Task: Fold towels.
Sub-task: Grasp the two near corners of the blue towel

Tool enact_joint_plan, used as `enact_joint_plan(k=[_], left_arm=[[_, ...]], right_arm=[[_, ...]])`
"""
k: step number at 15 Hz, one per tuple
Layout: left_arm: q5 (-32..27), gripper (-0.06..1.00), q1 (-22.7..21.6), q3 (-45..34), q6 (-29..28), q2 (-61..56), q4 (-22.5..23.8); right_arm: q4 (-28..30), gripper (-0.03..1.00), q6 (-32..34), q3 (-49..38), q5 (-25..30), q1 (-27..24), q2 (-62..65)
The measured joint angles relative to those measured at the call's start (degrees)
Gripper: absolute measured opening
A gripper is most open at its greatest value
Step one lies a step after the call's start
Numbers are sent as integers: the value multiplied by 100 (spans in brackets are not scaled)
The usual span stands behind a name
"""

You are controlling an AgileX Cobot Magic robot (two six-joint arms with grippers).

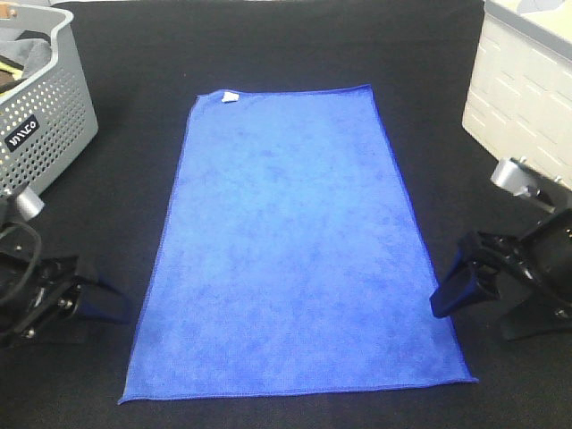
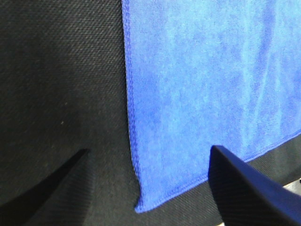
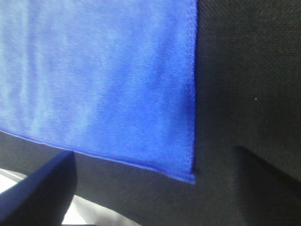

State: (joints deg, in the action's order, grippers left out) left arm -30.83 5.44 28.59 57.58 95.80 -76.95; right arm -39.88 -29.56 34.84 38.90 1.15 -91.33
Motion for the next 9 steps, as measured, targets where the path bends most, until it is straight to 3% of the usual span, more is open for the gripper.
enact_joint_plan(k=[4, 6, 9], left_arm=[[17, 66, 246, 6, 1329, 653, -1421], [-23, 65, 372, 11, 1730, 911, -1896], [-275, 65, 384, 69, 1908, 1152, -2206]], right_arm=[[-659, 78, -773, 6, -567, 361, -831], [-940, 78, -888, 40, -768, 590, -997], [-1318, 76, -1026, 80, -791, 630, -1157]])
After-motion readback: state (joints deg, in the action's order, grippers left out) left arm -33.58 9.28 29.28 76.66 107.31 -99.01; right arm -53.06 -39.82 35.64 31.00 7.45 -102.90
